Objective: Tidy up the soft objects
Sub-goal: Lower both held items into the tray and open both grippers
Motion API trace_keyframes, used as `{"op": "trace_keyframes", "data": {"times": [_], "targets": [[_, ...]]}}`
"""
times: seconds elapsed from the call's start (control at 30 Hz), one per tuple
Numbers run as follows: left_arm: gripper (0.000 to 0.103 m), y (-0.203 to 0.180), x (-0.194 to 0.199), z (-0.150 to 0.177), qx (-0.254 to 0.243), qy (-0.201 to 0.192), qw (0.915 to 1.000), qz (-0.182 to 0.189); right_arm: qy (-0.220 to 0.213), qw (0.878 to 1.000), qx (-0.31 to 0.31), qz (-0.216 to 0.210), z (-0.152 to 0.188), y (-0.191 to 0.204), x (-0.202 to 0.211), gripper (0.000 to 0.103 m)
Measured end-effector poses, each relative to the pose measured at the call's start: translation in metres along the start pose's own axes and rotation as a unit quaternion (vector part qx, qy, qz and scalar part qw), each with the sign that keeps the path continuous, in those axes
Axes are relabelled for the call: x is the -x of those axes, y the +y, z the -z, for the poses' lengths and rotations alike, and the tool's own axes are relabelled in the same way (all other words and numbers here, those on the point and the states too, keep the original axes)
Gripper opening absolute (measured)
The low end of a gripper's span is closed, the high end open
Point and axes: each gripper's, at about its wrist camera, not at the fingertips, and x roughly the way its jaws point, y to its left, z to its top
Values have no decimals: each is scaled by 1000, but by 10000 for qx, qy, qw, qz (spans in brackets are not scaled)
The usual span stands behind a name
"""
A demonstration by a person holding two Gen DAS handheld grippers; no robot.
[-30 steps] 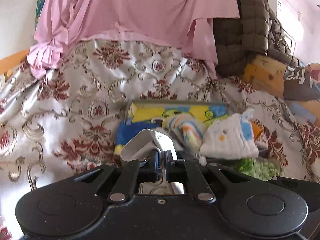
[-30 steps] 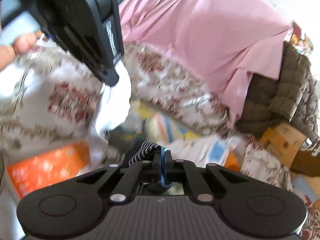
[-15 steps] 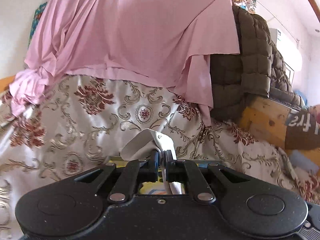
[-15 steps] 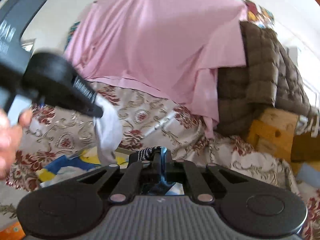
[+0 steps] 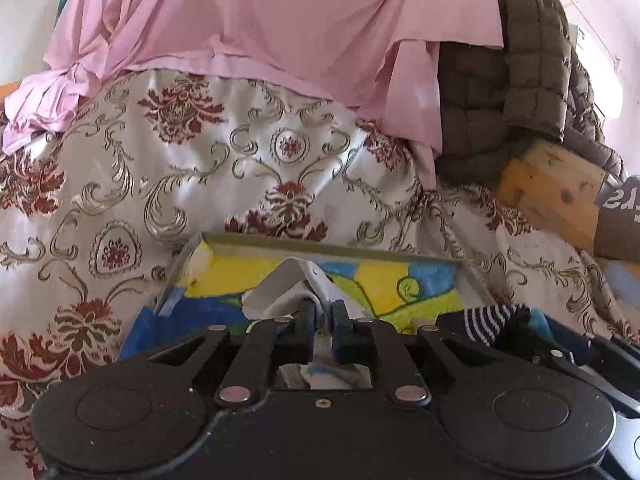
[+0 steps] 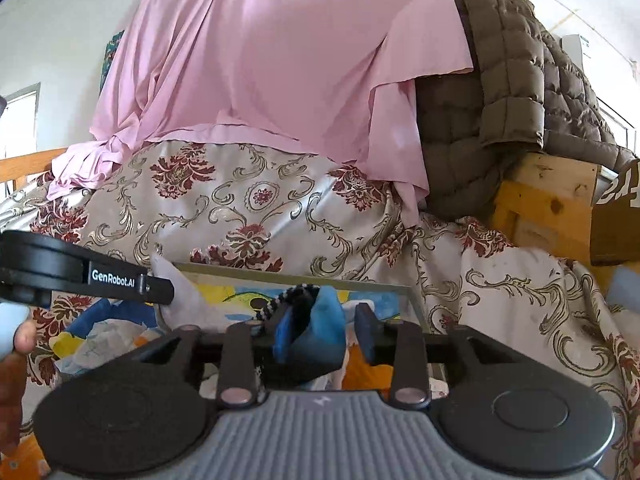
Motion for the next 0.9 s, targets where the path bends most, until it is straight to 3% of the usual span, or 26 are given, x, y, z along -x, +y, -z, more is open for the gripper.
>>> {"op": "trace_keyframes", "data": {"times": [0.27,0.6,0.9], "targets": [[21,2,4,2,28,102,9999,28,43,10000,-68,19,2,-1,-2,69],[38,-2,8,9,-30,156,9999,26,-21,9998,-215,32,2,-9,0,86],[71,0,23,13,84,-124,9998,-158,-141,9996,-234,45,-8,-12,14,96]]}}
